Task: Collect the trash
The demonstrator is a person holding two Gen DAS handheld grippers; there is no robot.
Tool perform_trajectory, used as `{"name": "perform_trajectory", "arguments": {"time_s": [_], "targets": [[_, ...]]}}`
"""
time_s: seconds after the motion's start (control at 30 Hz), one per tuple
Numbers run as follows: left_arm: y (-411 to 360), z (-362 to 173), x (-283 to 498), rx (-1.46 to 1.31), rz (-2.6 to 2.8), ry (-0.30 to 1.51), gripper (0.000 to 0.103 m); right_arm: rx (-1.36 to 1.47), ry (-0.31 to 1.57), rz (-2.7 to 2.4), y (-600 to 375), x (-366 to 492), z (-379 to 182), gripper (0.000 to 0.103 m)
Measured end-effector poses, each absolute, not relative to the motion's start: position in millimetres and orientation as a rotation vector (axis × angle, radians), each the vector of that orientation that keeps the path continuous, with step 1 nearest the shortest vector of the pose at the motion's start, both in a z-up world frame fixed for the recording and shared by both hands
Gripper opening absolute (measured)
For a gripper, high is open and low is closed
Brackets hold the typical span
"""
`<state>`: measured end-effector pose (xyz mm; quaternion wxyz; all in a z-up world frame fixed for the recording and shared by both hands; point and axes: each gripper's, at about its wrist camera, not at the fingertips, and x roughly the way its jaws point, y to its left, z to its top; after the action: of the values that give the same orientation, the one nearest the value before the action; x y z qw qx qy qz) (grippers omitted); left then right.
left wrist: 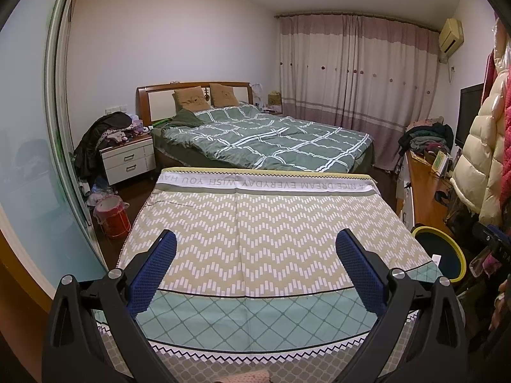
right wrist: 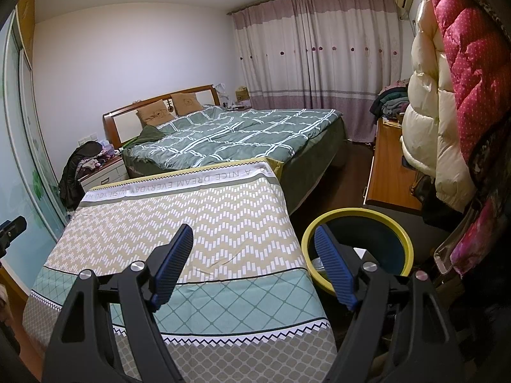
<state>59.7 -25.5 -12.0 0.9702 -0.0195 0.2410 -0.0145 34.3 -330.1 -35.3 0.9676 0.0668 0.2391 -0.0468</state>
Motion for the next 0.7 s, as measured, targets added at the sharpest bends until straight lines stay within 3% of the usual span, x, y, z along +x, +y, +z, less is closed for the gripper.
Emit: {"name": "perform_trajectory", "arguments": {"time_s": [0.7], "targets": [[-28.2, -14.6, 63.3, -0.022, -0.052, 0.503, 0.098, 0.136, 0.485, -0.094, -331.0, 34.4, -34.6, 0.074]]}}
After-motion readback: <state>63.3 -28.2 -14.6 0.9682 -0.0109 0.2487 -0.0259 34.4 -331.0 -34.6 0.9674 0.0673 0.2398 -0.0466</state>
